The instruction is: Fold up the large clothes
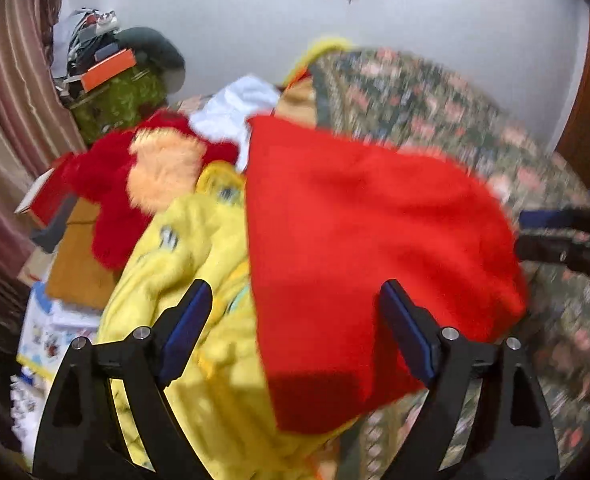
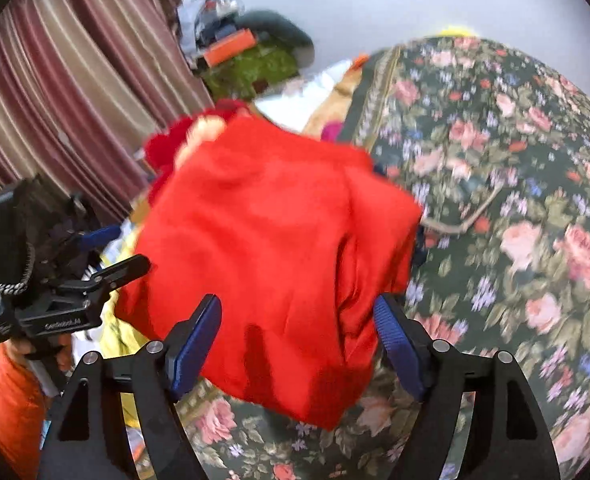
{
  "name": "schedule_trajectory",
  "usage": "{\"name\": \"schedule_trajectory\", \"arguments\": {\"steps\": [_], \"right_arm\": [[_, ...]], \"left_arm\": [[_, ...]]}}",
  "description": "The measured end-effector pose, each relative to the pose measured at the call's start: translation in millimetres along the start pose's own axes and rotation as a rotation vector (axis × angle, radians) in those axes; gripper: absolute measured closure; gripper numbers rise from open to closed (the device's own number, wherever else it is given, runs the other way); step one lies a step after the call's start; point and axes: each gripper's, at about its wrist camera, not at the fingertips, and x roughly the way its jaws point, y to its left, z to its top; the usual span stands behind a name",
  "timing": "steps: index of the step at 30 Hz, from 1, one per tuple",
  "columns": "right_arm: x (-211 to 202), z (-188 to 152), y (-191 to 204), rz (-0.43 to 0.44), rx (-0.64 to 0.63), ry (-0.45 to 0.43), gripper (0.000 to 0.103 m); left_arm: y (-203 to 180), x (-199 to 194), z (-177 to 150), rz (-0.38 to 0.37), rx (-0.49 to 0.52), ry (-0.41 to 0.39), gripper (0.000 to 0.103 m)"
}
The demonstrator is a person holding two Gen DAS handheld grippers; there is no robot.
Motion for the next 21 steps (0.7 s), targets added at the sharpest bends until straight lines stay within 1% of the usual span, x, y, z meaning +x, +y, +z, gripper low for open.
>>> {"name": "schedule_trajectory", "arguments": {"steps": [2,5,7,9,12,15,17,18,20,21], "right_arm": [[12,-8,0,-0.021,0.011,0.043,0.027],[16,-26,-9,-0.033,0.049,0.091,0.027],[8,-36,-13,-0.036,0.072,0.109,0.027],[-10,-43,-13,-0.034,0.085,0.093,0.027],[-50,-45,-5,-0.026,0.095,0.024,0.027],[-106,-45,13,-0.024,0.075,-0.083,0.027],[-146,-46,29,-0.019,0.048,-0.166,0.027],[-173,-48,40,-0.014,0.029,-0.224,0.027],[-213,-55,57,-0.007,-0.001,-0.313,0.027],[-229,-58,65,-0.004,-0.015,-0.351,0.027]], "left_arm": [[3,2,-13,0.011,-0.013,0.024,0.017],[11,-8,-28,-0.013,-0.056,0.029,0.017],[12,-18,-35,-0.002,-0.067,0.037,0.017],[9,-33,-38,0.021,-0.062,0.028,0.017],[1,-69,-38,0.021,-0.069,-0.03,0.017],[-11,-119,-32,0.003,-0.087,-0.134,0.017],[-22,-160,-27,-0.011,-0.091,-0.227,0.017],[-29,-180,-27,-0.019,-0.091,-0.272,0.017],[-42,-221,-28,-0.031,-0.088,-0.364,0.017],[-47,-236,-29,-0.035,-0.083,-0.398,0.017]]}}
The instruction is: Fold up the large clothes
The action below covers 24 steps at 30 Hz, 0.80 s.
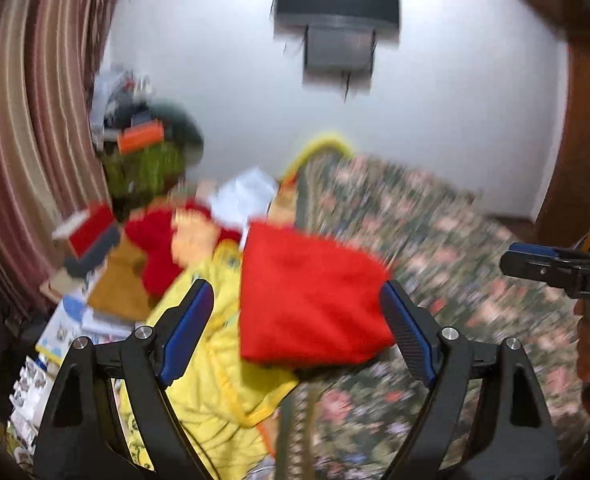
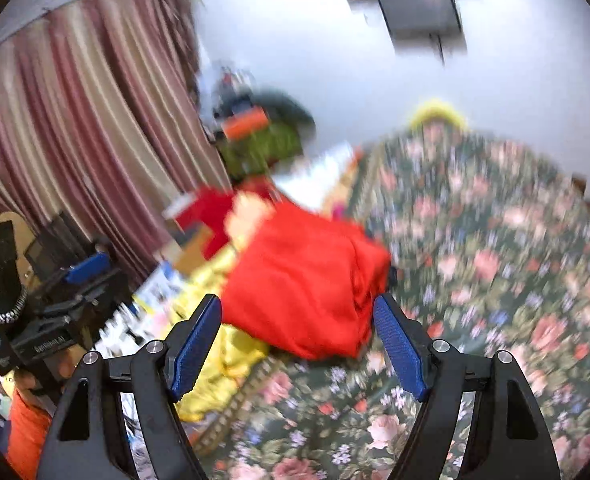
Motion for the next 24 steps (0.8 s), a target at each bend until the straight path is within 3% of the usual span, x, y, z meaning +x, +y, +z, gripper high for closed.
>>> {"name": "schedule_trajectory", "arguments": {"steps": [6,10,18,24], "right_arm": [[-104,2,51,0.017,-0.074,-0.242,0.027],[-151,-14,76,0.013,-0.117,-0.341,0.027],[-187,-52,95,-0.018,-0.112,-0.382,0.027],[-191,-70,103,-0.064,-0.124,-0.359,0.027]], "left_arm": [[-35,-91,11,0.01,0.02,-0.218,0.017],[-48,-138,2,0.005,0.003,-0.316,0.017],[-62,-187,-25,0.025,-0.021,-0.394,0.017],[-68,-194,-39,0.036,-0.019,-0.384,0.017]]}}
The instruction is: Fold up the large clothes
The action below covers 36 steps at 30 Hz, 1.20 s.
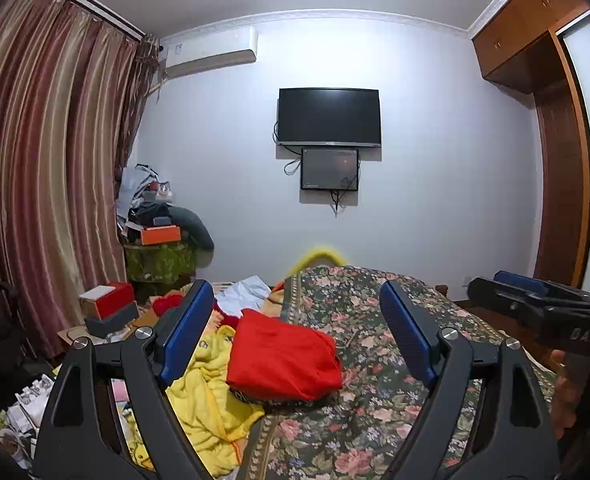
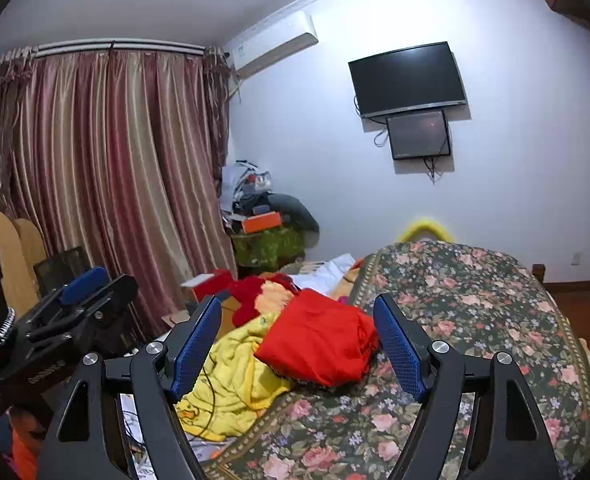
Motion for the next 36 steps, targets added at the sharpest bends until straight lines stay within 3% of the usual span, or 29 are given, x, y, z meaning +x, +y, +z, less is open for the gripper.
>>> {"name": "schedule_trajectory", "arguments": {"steps": [8,15,21,36], "right_arm": [[2,-8,6,-0.034,-0.018,0.025,0.026],[7,-11,6,-0.065,-0.024,0.045,0.011],[12,-12,9,-0.098,-0.054,0.056,0.009],[12,-12,13,-0.105,-0.072,0.052,0.006]], "left_arm": [[2,3,-6,-0.015,-0.025,0.027,0.016],[2,11,-11,-0.005,-0.031,0.052,0.009],[2,16,-16,0.0,-0.04,0.065,0.003],[8,23,-17,0.002,-0.068,0.08,0.002]]}}
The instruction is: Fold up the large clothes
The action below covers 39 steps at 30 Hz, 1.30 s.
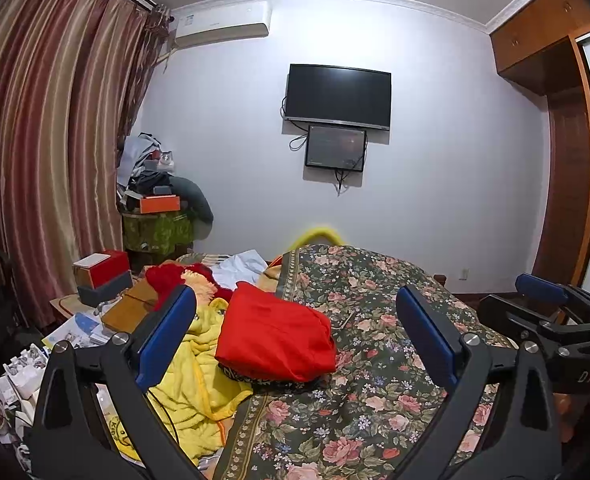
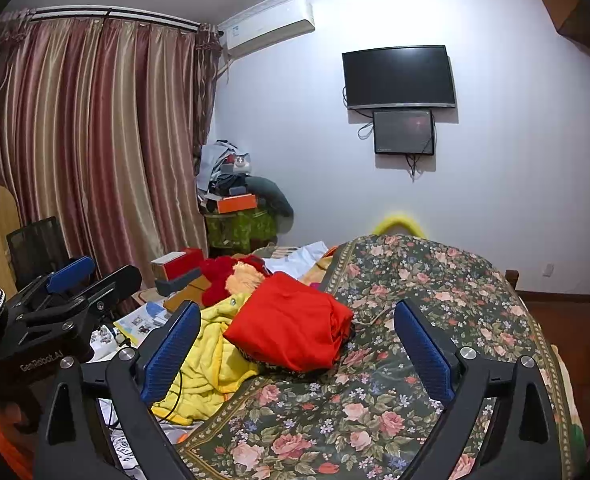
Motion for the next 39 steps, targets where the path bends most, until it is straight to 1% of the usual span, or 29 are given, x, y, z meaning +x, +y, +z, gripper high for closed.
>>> {"name": "schedule_trajectory", "arguments": {"steps": [11,25,35,39], "right_arm": [[-1.1,0.3,1.8,-0.015,-0.01,-0.001,0.006],[-4.2,-5.2,1.5,-0.017,-0.017,0.008,0.005],[-5.2,-3.3,0.9,-0.026,-0.011,0.003,0.005],[-6.1,-2.3,2.8,-0.044,-0.01,-0.01,0.005]], "left_arm": [[3.0,-1.1,0.0,0.01,-0.007,-0.005,0.001],[3.1,0.7,-3.8,0.005,-0.016,0.004,0.001],[4.0,5.0,-5.8,-0.021,-0.016,0.025,0.0],[3.3,7.8,-7.8,-0.032,-0.01,0.04,0.0]]}}
